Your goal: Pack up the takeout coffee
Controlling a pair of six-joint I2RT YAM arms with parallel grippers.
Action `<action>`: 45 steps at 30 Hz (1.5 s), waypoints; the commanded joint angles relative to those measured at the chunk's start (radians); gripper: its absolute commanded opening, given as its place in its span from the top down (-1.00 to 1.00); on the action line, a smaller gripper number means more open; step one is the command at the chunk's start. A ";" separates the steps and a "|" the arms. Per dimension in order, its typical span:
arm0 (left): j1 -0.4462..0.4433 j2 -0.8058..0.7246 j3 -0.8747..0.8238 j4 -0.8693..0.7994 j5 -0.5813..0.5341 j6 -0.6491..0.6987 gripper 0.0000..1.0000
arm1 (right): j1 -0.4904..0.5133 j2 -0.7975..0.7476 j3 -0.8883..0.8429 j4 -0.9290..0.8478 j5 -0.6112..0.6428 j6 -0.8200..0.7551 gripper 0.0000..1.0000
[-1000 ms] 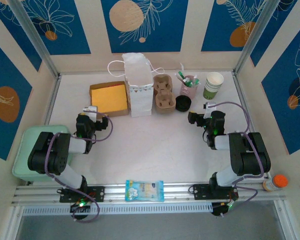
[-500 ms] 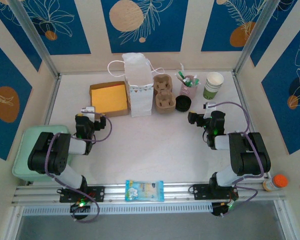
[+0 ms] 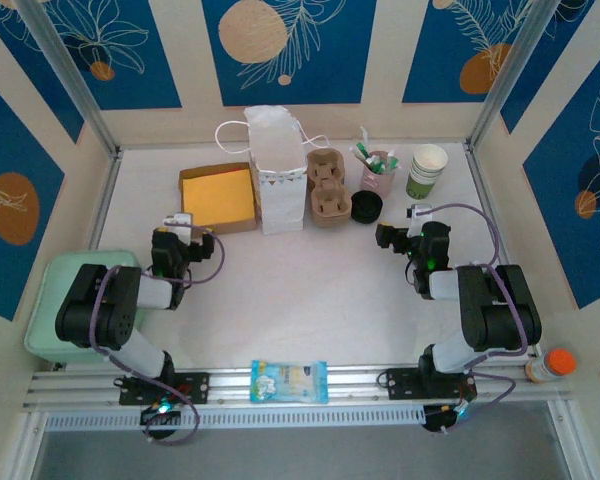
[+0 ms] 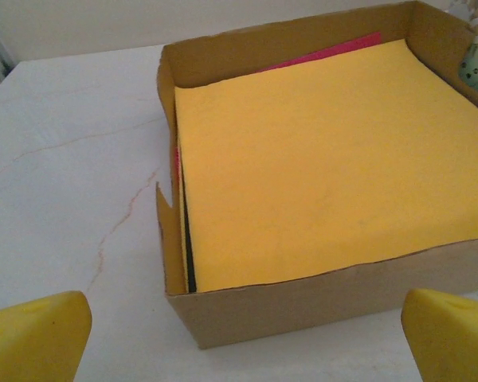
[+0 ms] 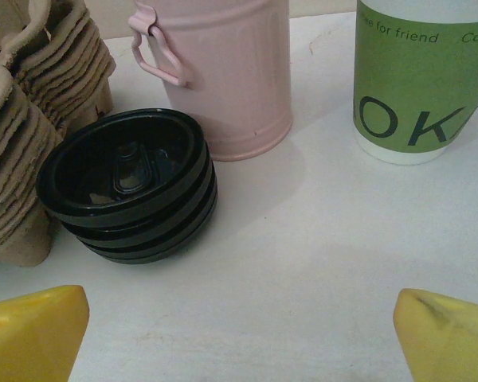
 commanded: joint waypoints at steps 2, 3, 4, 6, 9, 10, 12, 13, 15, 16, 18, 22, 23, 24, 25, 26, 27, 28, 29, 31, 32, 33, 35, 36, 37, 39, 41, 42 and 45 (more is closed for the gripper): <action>0.015 -0.019 0.017 -0.008 0.034 0.006 -0.99 | -0.006 0.001 0.024 0.004 -0.021 -0.014 -0.98; 0.016 -0.019 0.017 -0.006 0.034 0.006 -0.99 | -0.006 0.001 0.024 0.005 -0.021 -0.015 -0.98; 0.016 -0.020 0.017 -0.006 0.034 0.005 -0.99 | -0.006 0.001 0.024 0.006 -0.022 -0.014 -0.98; 0.016 -0.019 0.017 -0.006 0.035 0.005 -0.99 | -0.006 0.001 0.024 0.004 -0.021 -0.014 -0.98; 0.016 -0.018 0.017 -0.009 0.033 0.005 -0.99 | -0.008 0.001 0.025 0.004 -0.023 -0.015 -0.98; 0.016 -0.018 0.019 -0.013 0.032 0.006 -0.99 | -0.008 0.000 0.025 0.002 -0.023 -0.015 -0.98; 0.014 -0.018 0.024 -0.020 0.030 0.008 -0.99 | -0.008 0.002 0.025 0.002 -0.024 -0.012 -0.98; 0.013 -0.020 0.020 -0.015 0.025 0.009 -0.99 | -0.008 0.000 0.023 0.007 -0.023 -0.012 -0.98; -0.007 -0.028 0.020 -0.015 -0.065 0.005 -0.99 | -0.008 -0.041 0.046 -0.069 0.032 0.013 -0.98; -0.014 -0.046 0.028 -0.041 -0.118 -0.003 -0.99 | -0.011 -0.073 0.082 -0.164 0.041 0.022 -0.98; -0.062 -0.122 0.105 -0.233 -0.235 0.019 -0.99 | -0.020 -0.114 0.213 -0.425 0.036 0.049 -0.98; -0.103 -0.194 0.301 -0.607 -0.324 -0.021 -0.99 | -0.012 -0.167 0.294 -0.478 -0.005 0.087 -0.98; -0.106 -0.210 0.338 -0.669 -0.326 -0.052 -0.99 | -0.007 -0.184 0.305 -0.479 0.005 0.085 -0.98; -0.107 -0.230 0.372 -0.734 -0.327 -0.086 -0.99 | 0.000 -0.197 0.327 -0.506 0.006 0.070 -0.98; -0.106 -0.244 0.405 -0.800 -0.332 -0.126 -0.99 | 0.007 -0.205 0.348 -0.531 0.006 0.052 -0.98; -0.105 -0.258 0.445 -0.875 -0.336 -0.166 -0.99 | 0.019 -0.213 0.371 -0.553 0.005 0.019 -0.98; -0.106 -0.264 0.484 -0.960 -0.337 -0.196 -0.99 | 0.033 -0.226 0.385 -0.561 0.009 -0.026 -0.98; -0.107 -0.265 0.512 -1.019 -0.345 -0.230 -0.99 | 0.046 -0.236 0.393 -0.552 0.021 -0.048 -0.98; -0.105 -0.261 0.539 -1.080 -0.383 -0.302 -0.99 | 0.053 -0.246 0.399 -0.531 0.018 -0.055 -0.98; -0.103 -0.244 0.607 -1.275 -0.409 -0.511 -0.99 | 0.064 -0.266 0.408 -0.477 -0.010 -0.042 -0.98; -0.094 -0.237 0.636 -1.333 -0.305 -0.512 -0.99 | 0.069 -0.273 0.417 -0.468 -0.002 -0.019 -0.98; -0.091 -0.234 0.644 -1.345 -0.205 -0.504 -0.99 | 0.072 -0.276 0.435 -0.487 0.016 0.013 -0.98; -0.107 -0.245 0.623 -1.336 -0.104 -0.543 -0.99 | 0.065 -0.278 0.501 -0.643 0.112 0.187 -0.98; -0.134 -0.267 0.596 -1.313 -0.104 -0.558 -1.00 | 0.049 -0.278 0.579 -0.862 0.156 0.359 -0.98; -0.164 -0.289 0.579 -1.300 -0.128 -0.572 -1.00 | 0.026 -0.275 0.653 -1.060 0.149 0.471 -0.98; -0.232 -0.340 0.562 -1.305 -0.165 -0.586 -0.99 | -0.018 -0.268 0.726 -1.245 0.075 0.607 -0.98; -0.289 -0.381 0.571 -1.343 -0.168 -0.588 -0.99 | -0.045 -0.279 0.723 -1.269 -0.099 0.638 -0.98; -0.314 -0.399 0.582 -1.375 -0.161 -0.590 -0.99 | -0.041 -0.291 0.731 -1.300 -0.141 0.638 -0.98; -0.384 -0.471 0.603 -1.475 -0.175 -0.571 -1.00 | 0.031 -0.338 0.770 -1.426 -0.085 0.587 -0.98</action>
